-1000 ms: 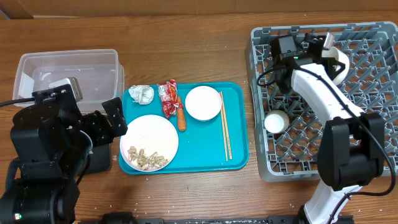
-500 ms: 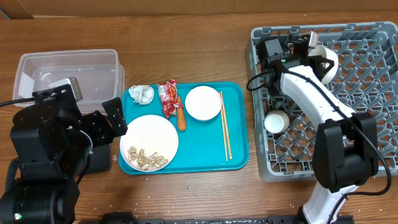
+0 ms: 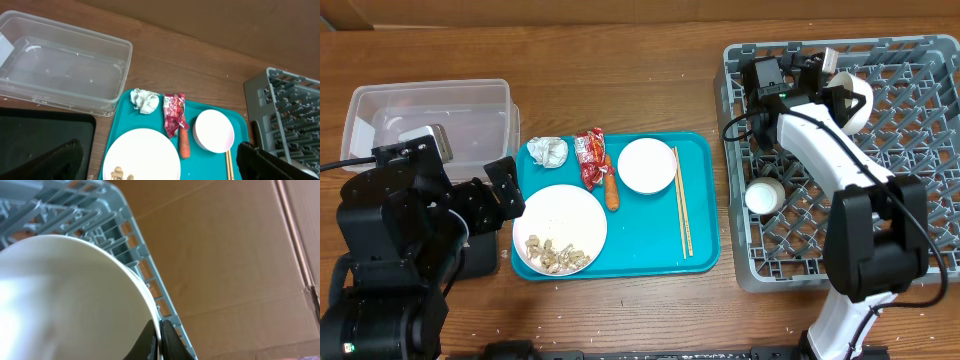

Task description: Sort waste into correct bins and load items into the dishwasher

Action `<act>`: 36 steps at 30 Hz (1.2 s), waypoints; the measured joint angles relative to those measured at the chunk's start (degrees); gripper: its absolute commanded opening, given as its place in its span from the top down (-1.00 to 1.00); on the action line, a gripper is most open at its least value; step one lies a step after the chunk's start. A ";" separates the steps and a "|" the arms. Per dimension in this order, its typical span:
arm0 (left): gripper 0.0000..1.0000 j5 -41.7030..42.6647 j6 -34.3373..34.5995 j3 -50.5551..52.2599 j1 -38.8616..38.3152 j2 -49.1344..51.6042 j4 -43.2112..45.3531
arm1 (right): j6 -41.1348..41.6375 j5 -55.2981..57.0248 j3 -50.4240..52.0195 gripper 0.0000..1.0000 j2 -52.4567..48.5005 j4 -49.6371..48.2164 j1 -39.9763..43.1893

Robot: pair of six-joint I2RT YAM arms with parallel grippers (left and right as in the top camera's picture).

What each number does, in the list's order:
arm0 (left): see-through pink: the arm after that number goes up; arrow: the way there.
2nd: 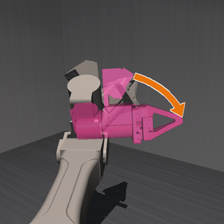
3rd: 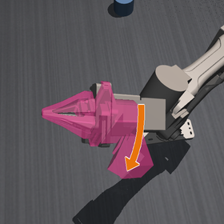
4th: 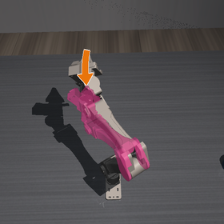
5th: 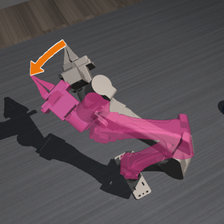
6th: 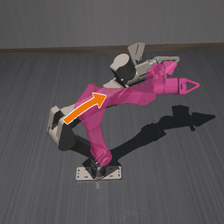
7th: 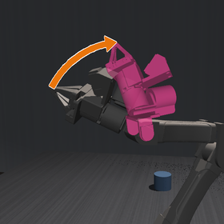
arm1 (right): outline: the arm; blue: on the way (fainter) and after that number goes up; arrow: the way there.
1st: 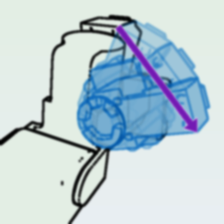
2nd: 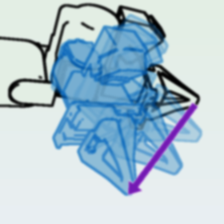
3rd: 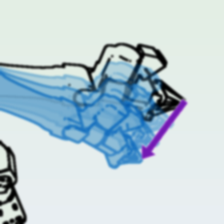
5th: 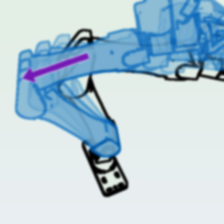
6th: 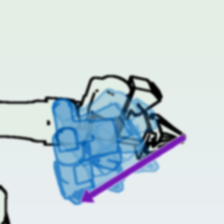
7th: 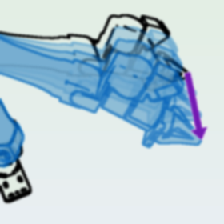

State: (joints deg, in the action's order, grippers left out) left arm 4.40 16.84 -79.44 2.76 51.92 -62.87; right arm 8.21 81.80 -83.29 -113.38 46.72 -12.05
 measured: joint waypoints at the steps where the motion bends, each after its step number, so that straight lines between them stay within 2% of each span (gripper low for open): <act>1: -1.00 0.00 0.00 0.00 0.00 0.00 0.00 | -0.13 0.42 0.00 0.87 -0.63 0.00 -0.07; 4: -1.00 0.00 0.00 0.00 0.00 0.00 0.00 | -0.79 2.25 0.00 0.42 -1.95 0.00 -1.36; 5: -1.00 -0.02 0.00 0.00 0.00 0.00 0.02 | -0.98 2.36 0.00 0.19 -2.32 -0.04 -2.10; 6: -1.00 0.00 0.00 0.00 0.00 0.00 0.02 | -1.20 2.34 0.00 -0.12 -2.71 -0.02 -2.84; 7: -1.00 -0.02 0.00 0.00 0.00 0.00 0.02 | -1.20 2.32 0.02 -0.27 -3.19 0.02 -3.63; 10: -1.00 0.00 0.00 0.00 0.00 0.00 0.02 | -1.49 2.25 0.11 -0.50 -3.56 0.39 -5.70; 14: -1.00 0.00 0.00 0.00 0.00 0.00 0.00 | -1.51 2.32 0.15 -0.70 -2.27 0.55 -8.20; 18: -1.00 0.00 0.00 0.00 0.00 0.00 0.00 | -1.55 -1.27 0.20 -0.73 3.69 2.67 -11.52; 21: -1.00 0.00 0.00 0.00 0.00 0.00 0.00 | -1.57 -10.99 -0.07 -0.71 11.32 5.60 -16.39; 26: -1.00 0.00 0.00 0.00 0.00 0.00 0.00 | -0.87 -42.73 -1.25 -0.50 20.72 6.27 -24.70; 28: -1.00 0.00 0.00 0.00 0.00 0.00 0.00 | 0.57 -56.33 -1.40 -0.34 21.29 5.22 -26.23; 30: -1.00 0.00 0.00 0.00 0.00 0.00 0.00 | 3.54 -66.93 -1.33 -0.29 20.22 4.85 -26.69; 36: -1.00 0.00 0.00 0.00 0.00 0.00 0.00 | 15.74 -77.72 0.72 -0.29 12.90 4.24 -25.46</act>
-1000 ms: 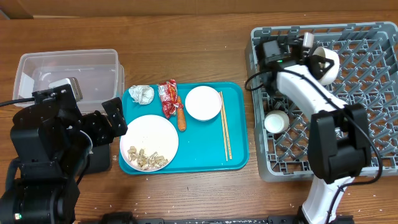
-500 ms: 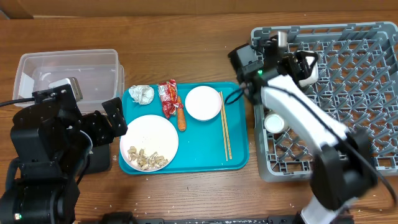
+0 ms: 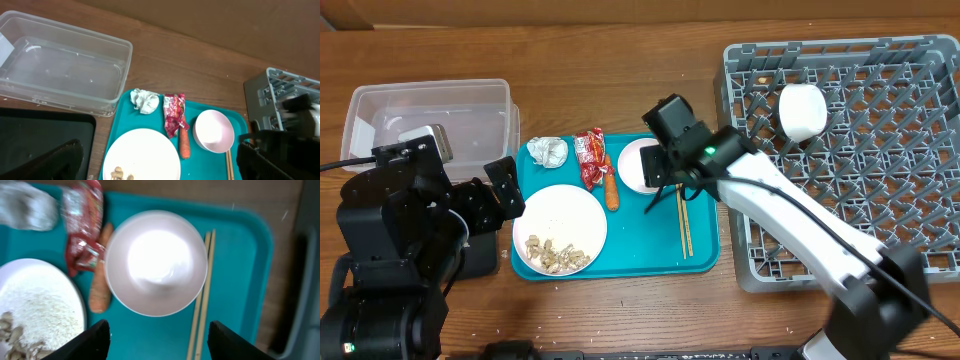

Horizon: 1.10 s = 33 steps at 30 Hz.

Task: Sort waste into correct bins and load items into the dishwasher
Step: 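Grasp the pink-rimmed white bowl with the right gripper and lift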

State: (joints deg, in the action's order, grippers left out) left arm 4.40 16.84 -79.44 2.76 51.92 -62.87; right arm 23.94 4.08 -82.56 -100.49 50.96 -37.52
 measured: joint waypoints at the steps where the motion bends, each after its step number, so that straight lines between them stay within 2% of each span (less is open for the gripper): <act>1: -1.00 0.00 0.00 0.00 0.00 0.00 0.02 | 1.57 -0.79 0.33 -0.28 -1.75 -0.20 0.46; 4: -1.00 0.00 0.00 0.00 0.00 0.00 0.00 | 5.03 -2.54 1.05 -0.18 -6.58 -1.11 2.14; 7: -1.00 0.00 0.00 0.00 0.00 0.00 0.00 | 6.97 -3.74 1.31 0.02 -9.75 -2.19 3.56; 9: -1.00 0.00 0.00 0.00 0.00 0.00 0.00 | 7.63 -3.87 1.33 0.27 -10.95 -2.29 4.09; 10: -1.00 0.00 0.00 0.00 0.00 0.00 0.02 | 7.91 -3.87 1.33 0.46 -11.37 -2.32 4.15; 11: -1.00 0.00 0.00 0.00 0.00 0.00 0.00 | 8.09 -3.82 1.36 0.53 -11.58 -2.40 4.15; 13: -1.00 0.00 0.00 0.00 0.00 0.00 0.02 | 8.61 -3.76 1.38 0.56 -11.67 -2.62 4.15; 14: -1.00 0.00 0.00 0.00 0.00 0.00 0.00 | 8.85 -3.67 1.38 0.48 -11.67 -2.93 4.15; 21: -1.00 0.00 0.00 0.00 0.00 0.00 0.00 | 9.73 -2.97 1.38 0.49 -11.80 -3.85 4.17; 23: -1.00 0.00 0.00 0.00 0.00 0.00 0.00 | 10.60 -2.93 1.38 0.87 -12.26 -3.85 4.28; 24: -1.00 0.00 0.00 0.00 0.00 0.00 0.00 | 11.23 -2.78 1.38 0.92 -12.63 -4.00 4.42; 29: -1.00 0.00 0.00 0.00 0.00 0.00 0.00 | 10.14 -2.19 0.87 0.92 -13.44 -4.04 4.92; 33: -1.00 0.00 0.00 0.00 0.00 0.00 0.00 | 6.38 -0.26 -1.25 0.92 -12.90 -0.09 4.92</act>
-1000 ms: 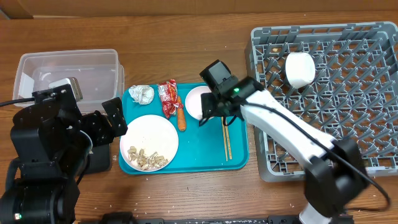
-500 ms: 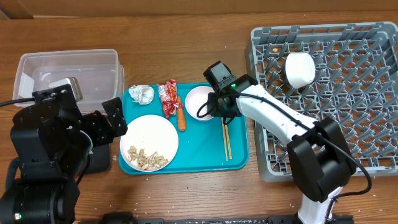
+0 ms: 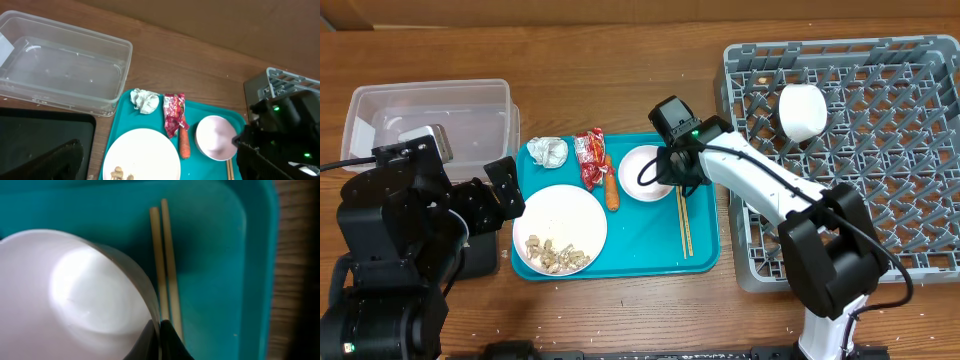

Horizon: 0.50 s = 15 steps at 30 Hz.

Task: Sort waste into correct bins and load items into the dishwasher
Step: 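Grasp the pink-rimmed white bowl with the right gripper and lift, then place the pink-rimmed bowl on its side at the rack's back right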

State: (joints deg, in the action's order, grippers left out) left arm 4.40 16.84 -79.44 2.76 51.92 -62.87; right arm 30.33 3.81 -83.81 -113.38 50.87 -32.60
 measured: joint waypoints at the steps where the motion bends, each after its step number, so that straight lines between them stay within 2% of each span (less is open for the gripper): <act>1: -1.00 0.00 0.00 0.00 0.00 0.00 0.00 | -0.72 1.29 -0.98 0.92 0.66 1.73 0.00; 6: -1.00 0.00 0.00 0.00 0.00 0.00 0.00 | -2.49 14.99 -7.23 0.92 8.79 8.94 0.28; 10: -1.00 0.00 0.00 0.00 0.00 0.00 0.00 | -3.02 36.68 -9.31 0.92 17.92 13.05 2.82; 15: -1.00 0.00 0.00 0.00 0.00 0.00 0.00 | -3.32 59.74 -9.75 0.92 19.76 17.44 11.65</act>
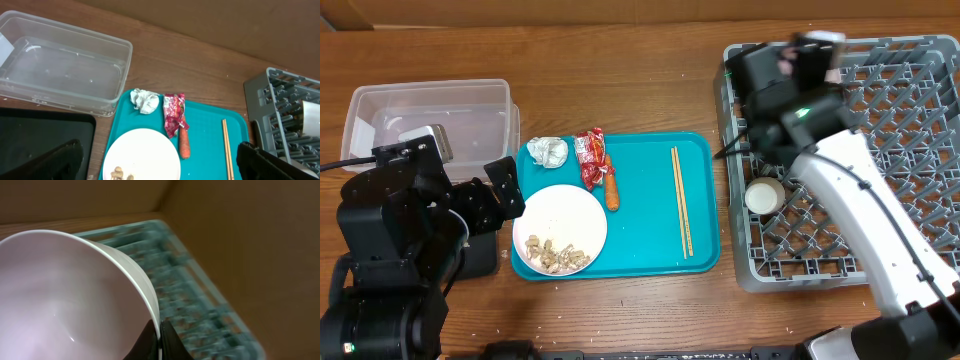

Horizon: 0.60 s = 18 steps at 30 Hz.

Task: Sort waste into correct bins and load items into the dishwasher
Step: 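Place the pink-rimmed bowl on its side at the rack's back right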

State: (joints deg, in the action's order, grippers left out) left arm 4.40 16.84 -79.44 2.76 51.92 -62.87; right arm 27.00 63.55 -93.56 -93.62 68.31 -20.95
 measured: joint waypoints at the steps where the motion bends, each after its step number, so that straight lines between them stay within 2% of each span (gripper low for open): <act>1: -1.00 0.00 0.00 0.00 0.00 0.00 0.00 | -0.09 2.64 0.42 0.92 -0.44 -0.22 2.16; 10: -1.00 0.00 0.00 0.00 0.00 0.00 0.00 | -2.58 10.05 6.45 0.92 -6.38 -11.89 16.79; 15: -1.00 0.00 0.00 0.00 0.00 0.00 0.00 | -12.52 12.33 7.17 0.92 -13.11 -24.90 20.46; 18: -1.00 0.00 0.00 0.00 0.00 0.00 0.00 | -19.61 13.11 7.34 0.92 -15.78 -28.89 22.43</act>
State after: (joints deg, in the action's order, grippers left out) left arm 4.40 16.84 -79.44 2.76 51.92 -62.87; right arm 7.40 76.66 -86.21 -109.40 39.42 1.48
